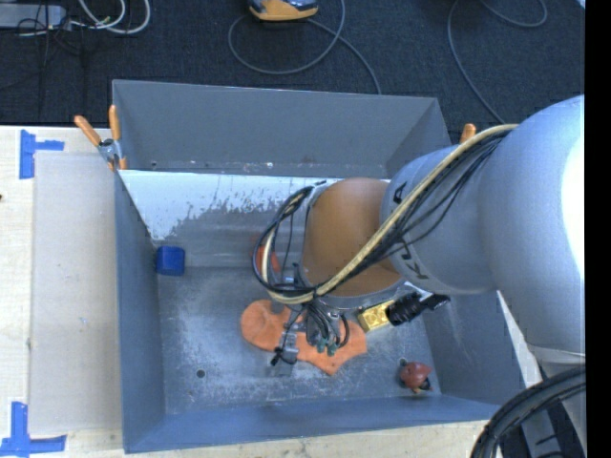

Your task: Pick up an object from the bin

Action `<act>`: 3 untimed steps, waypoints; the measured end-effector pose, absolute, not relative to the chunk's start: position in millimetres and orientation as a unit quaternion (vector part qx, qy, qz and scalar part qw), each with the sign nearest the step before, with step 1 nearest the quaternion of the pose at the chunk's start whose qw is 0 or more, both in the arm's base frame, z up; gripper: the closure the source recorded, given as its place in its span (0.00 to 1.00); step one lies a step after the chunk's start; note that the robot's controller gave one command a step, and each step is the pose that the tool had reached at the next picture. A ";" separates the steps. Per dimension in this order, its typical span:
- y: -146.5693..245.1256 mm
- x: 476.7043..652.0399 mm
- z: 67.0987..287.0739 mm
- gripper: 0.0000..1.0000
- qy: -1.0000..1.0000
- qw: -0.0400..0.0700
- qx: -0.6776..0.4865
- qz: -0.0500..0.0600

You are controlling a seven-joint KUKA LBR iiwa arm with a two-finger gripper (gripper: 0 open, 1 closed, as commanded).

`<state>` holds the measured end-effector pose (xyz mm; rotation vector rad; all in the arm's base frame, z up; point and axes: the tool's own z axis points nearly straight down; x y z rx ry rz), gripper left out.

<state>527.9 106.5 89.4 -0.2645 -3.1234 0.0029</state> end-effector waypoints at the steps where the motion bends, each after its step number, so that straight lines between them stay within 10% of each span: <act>1: 120.5 542.7 70.1 1.00 -0.990 0.003 -0.144 0.000; 3: 117.7 542.5 70.1 1.00 -0.989 0.003 -0.146 -0.001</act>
Offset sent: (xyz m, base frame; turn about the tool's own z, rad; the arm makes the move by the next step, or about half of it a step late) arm 0.0000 0.0000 0.0000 0.0000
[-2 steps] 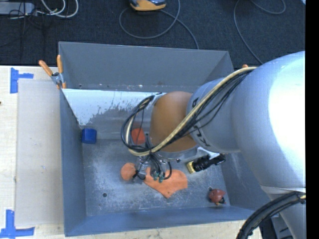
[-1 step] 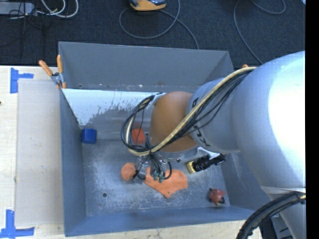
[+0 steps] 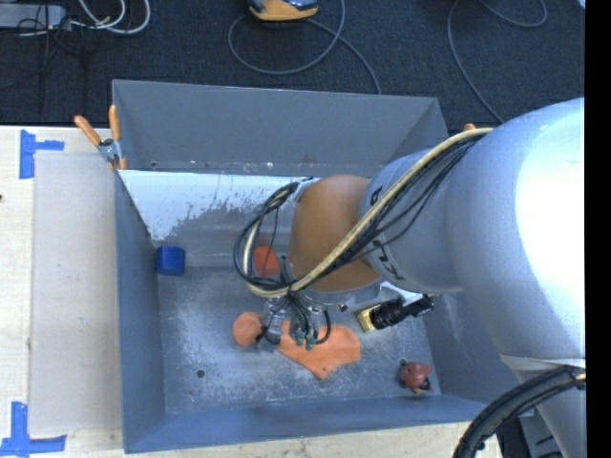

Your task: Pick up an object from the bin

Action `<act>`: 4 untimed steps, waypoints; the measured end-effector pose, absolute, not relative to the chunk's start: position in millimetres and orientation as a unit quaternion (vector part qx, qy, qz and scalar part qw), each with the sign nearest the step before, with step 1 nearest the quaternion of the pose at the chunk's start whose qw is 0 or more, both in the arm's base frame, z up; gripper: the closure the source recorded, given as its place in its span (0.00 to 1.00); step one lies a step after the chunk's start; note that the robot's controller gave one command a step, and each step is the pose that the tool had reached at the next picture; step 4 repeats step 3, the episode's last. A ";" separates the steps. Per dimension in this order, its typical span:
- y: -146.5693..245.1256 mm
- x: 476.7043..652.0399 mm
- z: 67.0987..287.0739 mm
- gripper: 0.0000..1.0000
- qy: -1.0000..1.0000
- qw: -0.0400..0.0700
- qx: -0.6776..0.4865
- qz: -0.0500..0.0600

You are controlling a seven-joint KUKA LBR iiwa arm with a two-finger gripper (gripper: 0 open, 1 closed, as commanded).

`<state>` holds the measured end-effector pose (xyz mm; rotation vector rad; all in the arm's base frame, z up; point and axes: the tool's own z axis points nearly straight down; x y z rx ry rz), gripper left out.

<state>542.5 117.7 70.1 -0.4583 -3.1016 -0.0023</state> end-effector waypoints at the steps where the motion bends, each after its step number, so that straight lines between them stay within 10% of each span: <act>1: 109.3 536.0 70.2 1.00 -0.987 0.003 -0.159 -0.001; 4: 112.2 527.1 72.9 1.00 -0.987 0.005 -0.159 -0.001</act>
Offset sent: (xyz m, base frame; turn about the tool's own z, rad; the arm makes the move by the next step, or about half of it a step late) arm -0.0156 -0.0083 0.0038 0.0190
